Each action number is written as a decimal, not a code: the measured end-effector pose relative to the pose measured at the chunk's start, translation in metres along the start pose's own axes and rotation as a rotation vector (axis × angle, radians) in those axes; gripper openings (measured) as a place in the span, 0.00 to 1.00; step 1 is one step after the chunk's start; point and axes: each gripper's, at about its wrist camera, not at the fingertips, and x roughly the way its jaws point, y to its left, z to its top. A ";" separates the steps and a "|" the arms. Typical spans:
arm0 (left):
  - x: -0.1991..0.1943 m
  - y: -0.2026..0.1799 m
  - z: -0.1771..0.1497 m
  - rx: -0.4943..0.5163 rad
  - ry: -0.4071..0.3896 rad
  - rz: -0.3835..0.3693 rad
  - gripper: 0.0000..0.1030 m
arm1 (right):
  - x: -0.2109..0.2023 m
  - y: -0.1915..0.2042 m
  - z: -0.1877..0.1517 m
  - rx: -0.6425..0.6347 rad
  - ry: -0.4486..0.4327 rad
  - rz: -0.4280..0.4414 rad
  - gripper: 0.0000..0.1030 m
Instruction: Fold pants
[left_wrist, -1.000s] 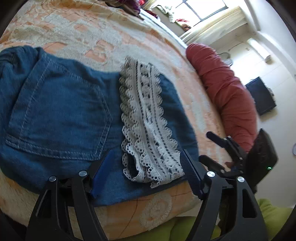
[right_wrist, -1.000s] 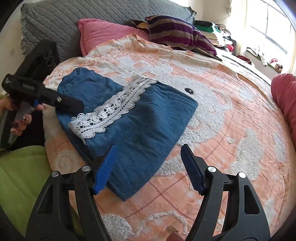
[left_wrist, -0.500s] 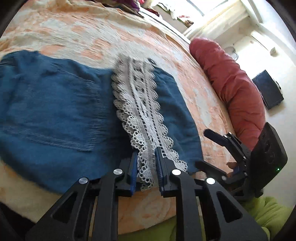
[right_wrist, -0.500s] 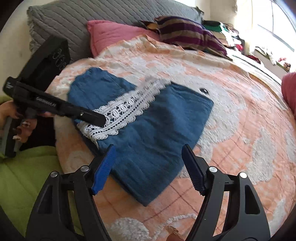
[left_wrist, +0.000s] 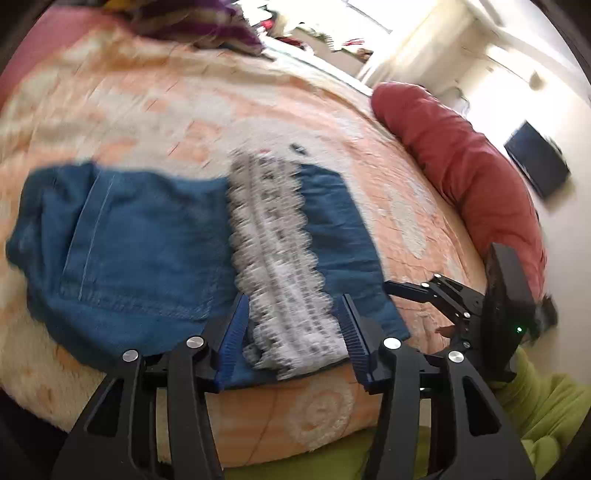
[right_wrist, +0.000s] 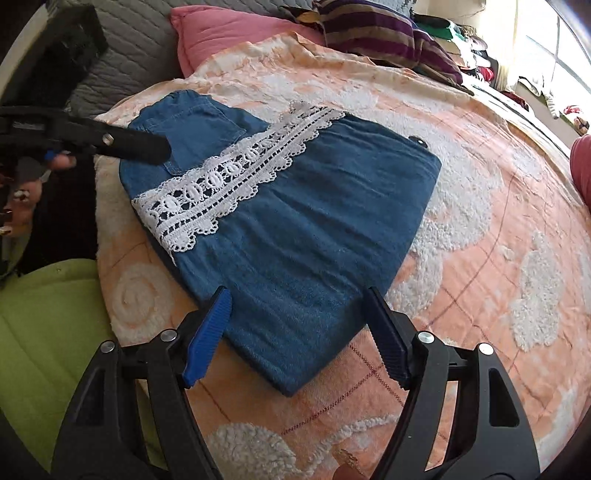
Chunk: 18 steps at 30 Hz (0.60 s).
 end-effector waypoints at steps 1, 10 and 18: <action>0.003 -0.007 -0.001 0.036 0.005 0.011 0.49 | 0.000 0.000 0.000 0.003 0.001 0.002 0.65; 0.032 0.006 -0.022 0.093 0.124 0.126 0.51 | -0.032 -0.024 0.012 0.056 -0.083 -0.009 0.70; 0.031 0.005 -0.023 0.107 0.125 0.135 0.51 | 0.000 -0.020 0.100 -0.057 -0.121 0.079 0.58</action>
